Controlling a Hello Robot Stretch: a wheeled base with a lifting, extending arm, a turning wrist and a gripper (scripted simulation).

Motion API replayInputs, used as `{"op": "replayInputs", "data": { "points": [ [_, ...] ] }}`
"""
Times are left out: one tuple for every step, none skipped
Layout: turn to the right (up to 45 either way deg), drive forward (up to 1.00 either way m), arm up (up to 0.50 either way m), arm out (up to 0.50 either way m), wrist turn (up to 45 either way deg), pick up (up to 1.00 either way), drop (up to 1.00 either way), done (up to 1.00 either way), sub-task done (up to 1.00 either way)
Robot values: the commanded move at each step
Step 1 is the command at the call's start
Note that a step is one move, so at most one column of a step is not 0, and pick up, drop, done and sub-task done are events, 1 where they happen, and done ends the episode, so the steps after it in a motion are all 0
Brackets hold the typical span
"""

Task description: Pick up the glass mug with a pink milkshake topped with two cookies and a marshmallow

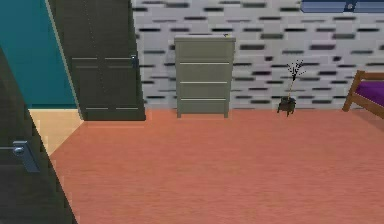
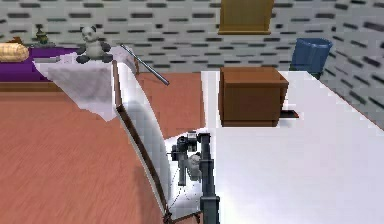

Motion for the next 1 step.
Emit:
{"op": "replayInputs", "data": {
  "points": [
    [0.0,0.00,0.00,0.00,45.0,0.00,0.00,0.00,0.00]
  ]
}}
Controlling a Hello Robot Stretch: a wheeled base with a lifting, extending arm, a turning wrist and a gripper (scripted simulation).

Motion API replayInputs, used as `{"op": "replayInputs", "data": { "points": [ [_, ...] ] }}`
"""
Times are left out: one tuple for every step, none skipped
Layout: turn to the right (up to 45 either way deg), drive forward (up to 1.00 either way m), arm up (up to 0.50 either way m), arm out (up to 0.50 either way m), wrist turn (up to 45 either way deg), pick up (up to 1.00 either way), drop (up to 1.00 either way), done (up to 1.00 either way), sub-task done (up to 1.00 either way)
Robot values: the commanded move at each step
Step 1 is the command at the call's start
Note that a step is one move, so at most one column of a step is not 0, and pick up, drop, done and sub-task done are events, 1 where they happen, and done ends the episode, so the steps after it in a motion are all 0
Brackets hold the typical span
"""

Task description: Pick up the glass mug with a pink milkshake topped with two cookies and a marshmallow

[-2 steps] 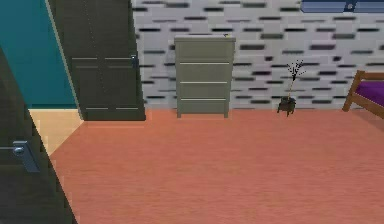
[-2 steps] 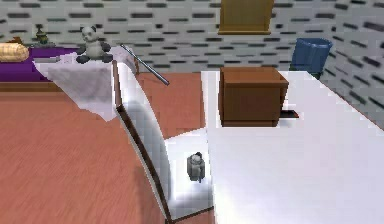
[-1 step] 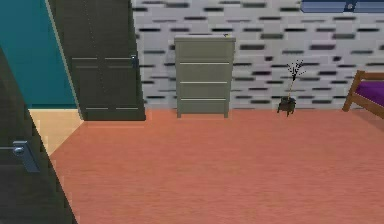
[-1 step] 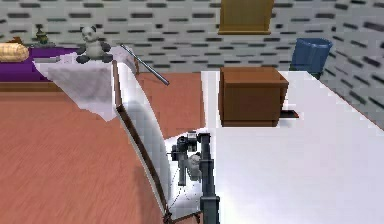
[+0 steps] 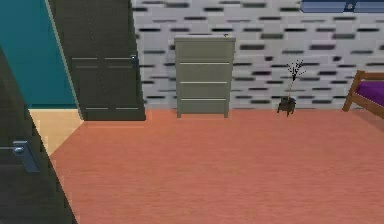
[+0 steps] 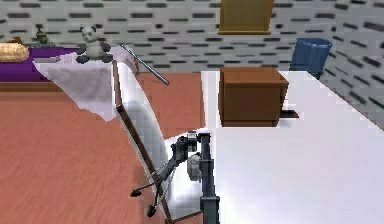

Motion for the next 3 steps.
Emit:
{"op": "replayInputs", "data": {
  "points": [
    [0.0,0.00,0.00,0.00,45.0,0.00,0.00,0.00,0.00],
    [0.0,0.00,0.00,0.00,45.0,0.00,0.00,0.00,0.00],
    [0.0,0.00,0.00,0.00,45.0,0.00,0.00,0.00,0.00]
  ]
}}
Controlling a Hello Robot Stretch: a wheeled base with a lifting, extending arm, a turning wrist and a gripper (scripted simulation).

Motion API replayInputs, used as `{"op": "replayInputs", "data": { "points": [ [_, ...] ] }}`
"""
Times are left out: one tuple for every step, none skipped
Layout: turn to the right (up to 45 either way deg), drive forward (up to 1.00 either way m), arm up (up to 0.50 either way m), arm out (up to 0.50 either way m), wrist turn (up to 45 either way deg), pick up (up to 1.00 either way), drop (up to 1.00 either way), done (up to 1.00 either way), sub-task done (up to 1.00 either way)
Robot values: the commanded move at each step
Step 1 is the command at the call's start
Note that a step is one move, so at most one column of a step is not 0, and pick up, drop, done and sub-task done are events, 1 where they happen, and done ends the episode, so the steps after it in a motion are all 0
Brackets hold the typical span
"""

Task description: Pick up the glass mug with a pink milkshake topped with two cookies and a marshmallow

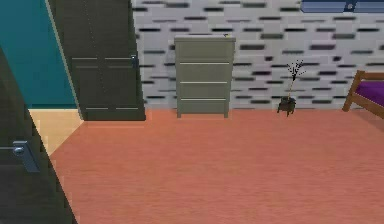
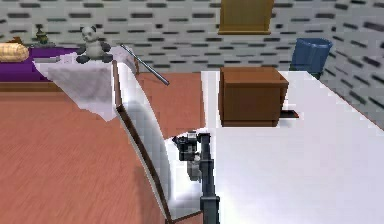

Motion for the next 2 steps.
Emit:
{"op": "replayInputs", "data": {
  "points": [
    [0.0,0.00,0.00,0.00,21.0,0.00,0.00,0.00,0.00],
    [0.0,0.00,-0.30,0.00,0.0,0.00,0.00,0.00,0.00]
  ]
}}
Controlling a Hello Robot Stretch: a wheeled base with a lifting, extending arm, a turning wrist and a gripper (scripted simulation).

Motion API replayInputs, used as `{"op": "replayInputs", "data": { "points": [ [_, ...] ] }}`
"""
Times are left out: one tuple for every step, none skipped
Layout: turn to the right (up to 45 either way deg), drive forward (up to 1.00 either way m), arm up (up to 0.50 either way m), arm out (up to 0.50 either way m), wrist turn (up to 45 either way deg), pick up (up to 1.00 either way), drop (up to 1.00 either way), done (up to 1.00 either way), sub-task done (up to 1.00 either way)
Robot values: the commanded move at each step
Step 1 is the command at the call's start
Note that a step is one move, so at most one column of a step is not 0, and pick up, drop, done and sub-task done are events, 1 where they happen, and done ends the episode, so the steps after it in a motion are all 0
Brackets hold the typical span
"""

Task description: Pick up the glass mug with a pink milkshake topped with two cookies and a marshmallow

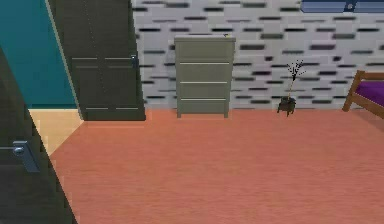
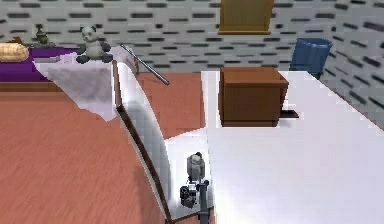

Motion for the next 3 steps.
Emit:
{"op": "replayInputs", "data": {
  "points": [
    [0.0,0.00,0.00,0.00,0.0,1.00,0.00,0.00,0.00],
    [0.0,0.00,0.10,0.00,0.0,0.00,0.00,0.00,0.00],
    [0.0,0.00,0.00,0.00,0.0,0.00,0.00,1.00,0.00]
  ]
}}
